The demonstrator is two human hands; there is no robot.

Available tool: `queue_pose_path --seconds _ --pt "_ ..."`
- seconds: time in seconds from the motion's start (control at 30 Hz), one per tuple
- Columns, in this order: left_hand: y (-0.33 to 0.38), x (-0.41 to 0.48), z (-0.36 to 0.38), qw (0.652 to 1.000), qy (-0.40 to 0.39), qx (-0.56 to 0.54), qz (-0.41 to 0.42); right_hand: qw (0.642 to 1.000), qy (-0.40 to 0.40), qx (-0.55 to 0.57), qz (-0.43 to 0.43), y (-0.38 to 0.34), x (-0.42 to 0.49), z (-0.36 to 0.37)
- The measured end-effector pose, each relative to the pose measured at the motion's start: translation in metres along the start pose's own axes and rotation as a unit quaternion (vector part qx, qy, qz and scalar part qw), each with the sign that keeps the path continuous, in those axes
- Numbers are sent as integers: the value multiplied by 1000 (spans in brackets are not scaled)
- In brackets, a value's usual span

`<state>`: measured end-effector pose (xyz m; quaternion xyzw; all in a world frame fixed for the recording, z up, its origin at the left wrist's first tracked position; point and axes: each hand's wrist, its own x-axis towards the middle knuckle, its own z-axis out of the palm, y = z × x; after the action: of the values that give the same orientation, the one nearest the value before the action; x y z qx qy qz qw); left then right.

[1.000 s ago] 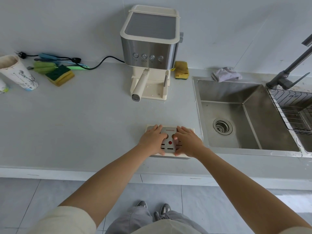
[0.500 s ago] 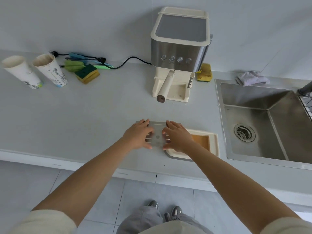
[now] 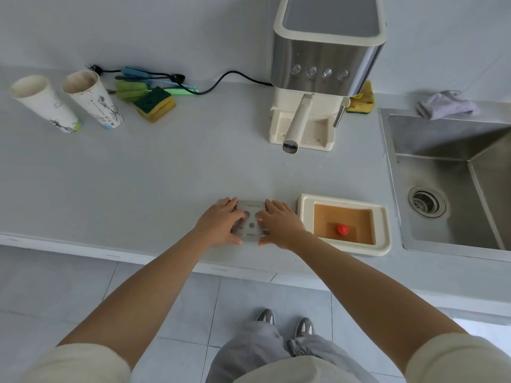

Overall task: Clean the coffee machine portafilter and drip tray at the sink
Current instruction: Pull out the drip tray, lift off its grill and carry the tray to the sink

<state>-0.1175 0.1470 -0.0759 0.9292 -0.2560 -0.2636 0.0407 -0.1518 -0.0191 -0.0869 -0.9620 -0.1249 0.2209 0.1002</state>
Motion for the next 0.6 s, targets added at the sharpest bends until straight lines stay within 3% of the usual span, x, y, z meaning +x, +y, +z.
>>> queue_pose_path --seconds 0.43,0.6 --pt "-1 -4 7 1000 14 -17 -2 999 19 21 19 -3 -2 14" --pt "9 -5 10 994 68 -84 -10 997 54 48 29 3 -21 8"
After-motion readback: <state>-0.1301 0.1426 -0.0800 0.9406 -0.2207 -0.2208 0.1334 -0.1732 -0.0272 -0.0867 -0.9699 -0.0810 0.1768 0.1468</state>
